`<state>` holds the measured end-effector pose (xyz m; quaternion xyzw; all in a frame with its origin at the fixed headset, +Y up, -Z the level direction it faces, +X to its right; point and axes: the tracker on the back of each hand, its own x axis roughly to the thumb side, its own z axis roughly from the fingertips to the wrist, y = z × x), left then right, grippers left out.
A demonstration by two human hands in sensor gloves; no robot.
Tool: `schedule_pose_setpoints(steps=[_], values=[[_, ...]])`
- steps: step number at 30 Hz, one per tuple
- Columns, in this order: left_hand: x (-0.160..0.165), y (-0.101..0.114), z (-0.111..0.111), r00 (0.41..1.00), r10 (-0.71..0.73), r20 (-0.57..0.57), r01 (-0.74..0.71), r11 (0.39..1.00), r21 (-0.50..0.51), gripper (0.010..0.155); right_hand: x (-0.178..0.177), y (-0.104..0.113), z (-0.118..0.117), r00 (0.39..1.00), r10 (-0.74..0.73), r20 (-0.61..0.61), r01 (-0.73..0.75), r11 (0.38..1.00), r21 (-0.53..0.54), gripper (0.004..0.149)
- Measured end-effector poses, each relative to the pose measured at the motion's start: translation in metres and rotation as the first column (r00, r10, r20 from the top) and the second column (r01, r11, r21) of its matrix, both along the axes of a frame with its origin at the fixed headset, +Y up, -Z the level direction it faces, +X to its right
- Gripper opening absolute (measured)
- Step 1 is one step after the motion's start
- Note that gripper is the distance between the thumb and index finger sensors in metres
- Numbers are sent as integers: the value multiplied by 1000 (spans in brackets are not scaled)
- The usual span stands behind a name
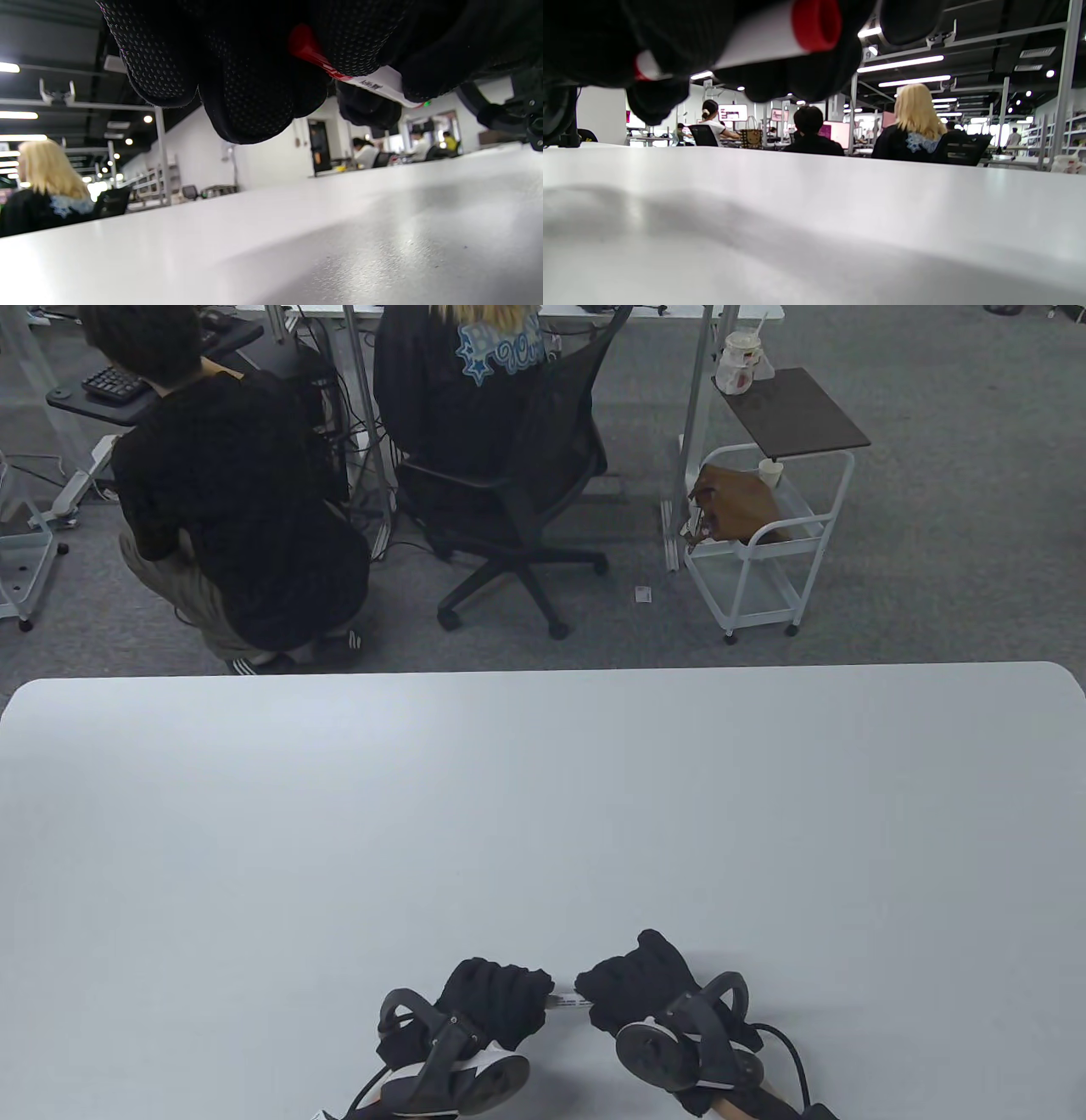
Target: Remove marker cap from marker with left hand
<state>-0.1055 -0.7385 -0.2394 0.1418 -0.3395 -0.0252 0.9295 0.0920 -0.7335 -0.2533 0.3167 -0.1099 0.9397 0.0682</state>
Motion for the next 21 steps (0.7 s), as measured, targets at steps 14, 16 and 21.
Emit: schedule_pose_setpoints(steps=[14,16,21], values=[[-76,8,-34,958,93,-270,-121,989,-87,49,82,7,-34,966,-63,249,91,991,-101,42],[-76,8,-33,958,87,-274,-114,990,-85,49,79,6,-33,969,-52,243,76,993,-90,42],[-74,8,-32,961,75,-264,-102,991,-90,49,76,6,-32,971,-45,234,70,993,-100,42]])
